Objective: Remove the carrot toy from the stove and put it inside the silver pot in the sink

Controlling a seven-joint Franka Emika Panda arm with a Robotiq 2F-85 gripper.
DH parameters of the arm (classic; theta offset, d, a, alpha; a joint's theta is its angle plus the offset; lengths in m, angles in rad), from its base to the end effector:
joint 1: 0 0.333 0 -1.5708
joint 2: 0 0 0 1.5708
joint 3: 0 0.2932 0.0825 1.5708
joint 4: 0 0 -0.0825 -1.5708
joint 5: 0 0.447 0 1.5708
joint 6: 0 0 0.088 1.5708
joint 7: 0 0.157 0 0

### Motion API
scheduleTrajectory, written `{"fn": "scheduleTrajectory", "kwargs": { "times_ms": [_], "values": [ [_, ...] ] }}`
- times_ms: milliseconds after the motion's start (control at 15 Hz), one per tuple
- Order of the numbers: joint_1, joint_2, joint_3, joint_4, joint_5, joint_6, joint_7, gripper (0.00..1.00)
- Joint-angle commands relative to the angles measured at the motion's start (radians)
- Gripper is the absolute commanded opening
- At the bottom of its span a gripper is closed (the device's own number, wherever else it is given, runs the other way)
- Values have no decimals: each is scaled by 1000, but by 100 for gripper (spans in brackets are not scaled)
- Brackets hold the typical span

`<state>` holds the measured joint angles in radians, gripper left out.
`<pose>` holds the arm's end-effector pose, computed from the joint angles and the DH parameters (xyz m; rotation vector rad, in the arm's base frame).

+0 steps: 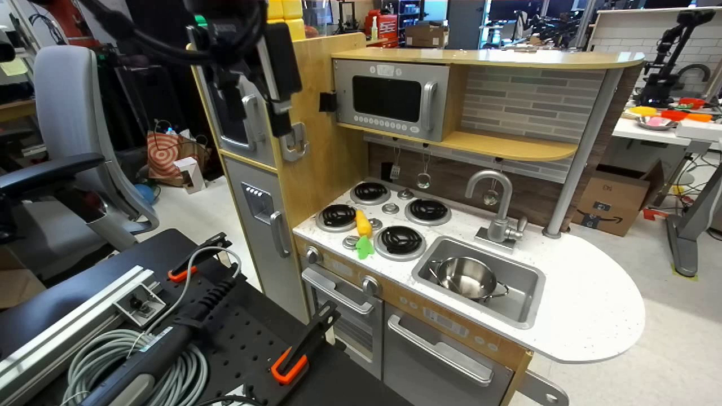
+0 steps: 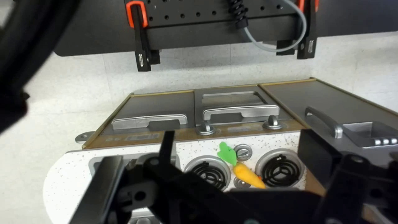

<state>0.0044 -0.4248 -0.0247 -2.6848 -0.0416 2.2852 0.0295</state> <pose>0.4436 -0.0098 0.2588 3.1197 -0.0326 0.0395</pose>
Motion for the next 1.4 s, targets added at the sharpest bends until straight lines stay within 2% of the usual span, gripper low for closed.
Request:
{"fn": "scheduleTrajectory", "kwargs": {
  "times_ms": [0,133,267,333,533,933,1067,1133,1200,1333],
  "values": [
    [-12,58,20,25,-12,27,21,100],
    [-13,157,30,85,-27,37,45,100],
    [-14,198,30,117,-29,37,49,100],
    [-22,179,40,110,-127,-22,-4,100],
    [-14,167,12,106,-157,-91,-158,100],
    [-10,217,1,115,-296,-46,-392,100],
    [-4,224,10,107,-349,-37,-438,100],
    [6,222,15,109,-355,-72,-471,100],
    [-2,213,8,110,-320,-64,-415,100],
    [5,217,11,106,-330,-65,-445,100]
  ]
}}
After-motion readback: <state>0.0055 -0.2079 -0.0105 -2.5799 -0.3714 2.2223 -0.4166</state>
